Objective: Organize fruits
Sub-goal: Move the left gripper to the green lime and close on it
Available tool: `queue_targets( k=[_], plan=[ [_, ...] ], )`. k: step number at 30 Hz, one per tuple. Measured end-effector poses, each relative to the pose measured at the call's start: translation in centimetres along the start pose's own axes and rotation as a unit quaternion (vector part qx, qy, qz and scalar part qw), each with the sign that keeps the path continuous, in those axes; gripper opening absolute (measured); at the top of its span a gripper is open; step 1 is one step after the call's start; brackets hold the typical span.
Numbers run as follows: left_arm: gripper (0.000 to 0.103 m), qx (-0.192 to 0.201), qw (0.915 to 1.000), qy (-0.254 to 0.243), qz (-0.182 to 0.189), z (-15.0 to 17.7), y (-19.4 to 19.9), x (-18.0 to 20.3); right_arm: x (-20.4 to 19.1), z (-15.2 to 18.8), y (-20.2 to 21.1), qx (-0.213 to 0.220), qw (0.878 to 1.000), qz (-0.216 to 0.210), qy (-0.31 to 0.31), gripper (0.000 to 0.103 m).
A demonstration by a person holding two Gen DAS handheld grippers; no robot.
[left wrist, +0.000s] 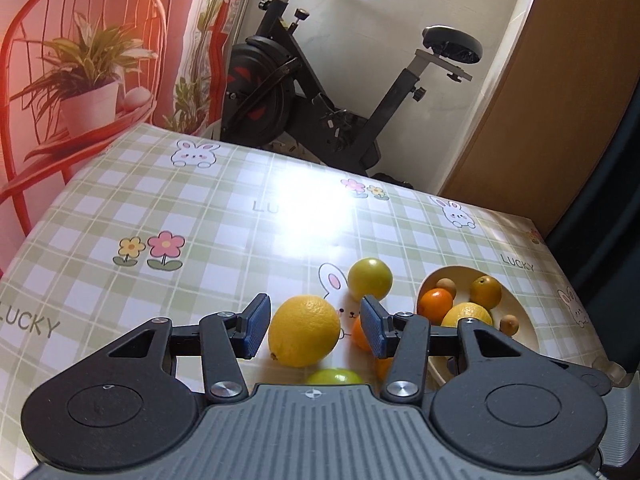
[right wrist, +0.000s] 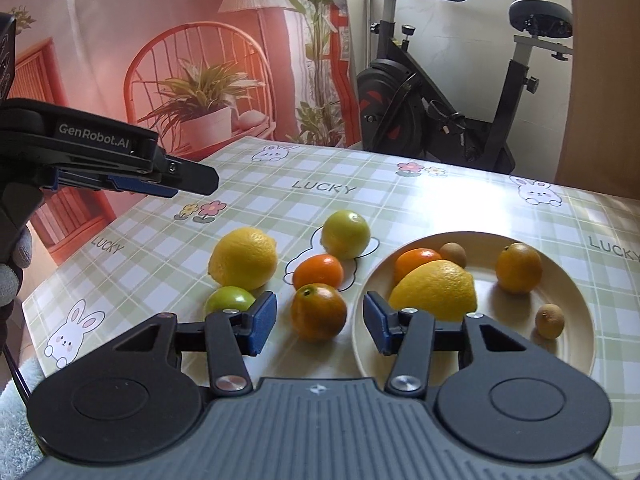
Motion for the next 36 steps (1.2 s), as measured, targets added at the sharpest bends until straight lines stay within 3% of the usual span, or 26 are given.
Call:
queue_targets(
  k=[8, 16, 24, 36],
  plan=[
    [0.052, -0.04, 0.9985, 0.005, 0.038, 2.1, -0.8, -1.2, -4.3, 0.8, -3.0, -0.048, 0.997, -0.057, 0.037, 0.052],
    [0.053, -0.077, 0.9934, 0.014, 0.083, 4.0, -2.6, -0.1, -5.2, 1.1, -5.9, -0.084, 0.993, -0.074, 0.048, 0.052],
    [0.053, -0.103, 0.9905, 0.011, 0.09, 5.3, -4.9, 0.6, -4.7, 2.1, -7.2, -0.113, 0.989, -0.085, 0.034, 0.052],
    [0.055, -0.112, 0.9897, 0.006, 0.089, 6.0, -6.3, 0.4, -4.7, 2.0, -7.7, -0.112, 0.989, -0.096, 0.028, 0.052]
  ],
)
Point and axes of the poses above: each gripper's, at about its wrist camera, not at the fingertips, and y roughly against the way its jaws point, x to its right, z to its underside, the point moved 9 cm from there along -y, roughly the way its jaws point, and after that the axes turned 2 degrees about -z, right-handed, at the moved point
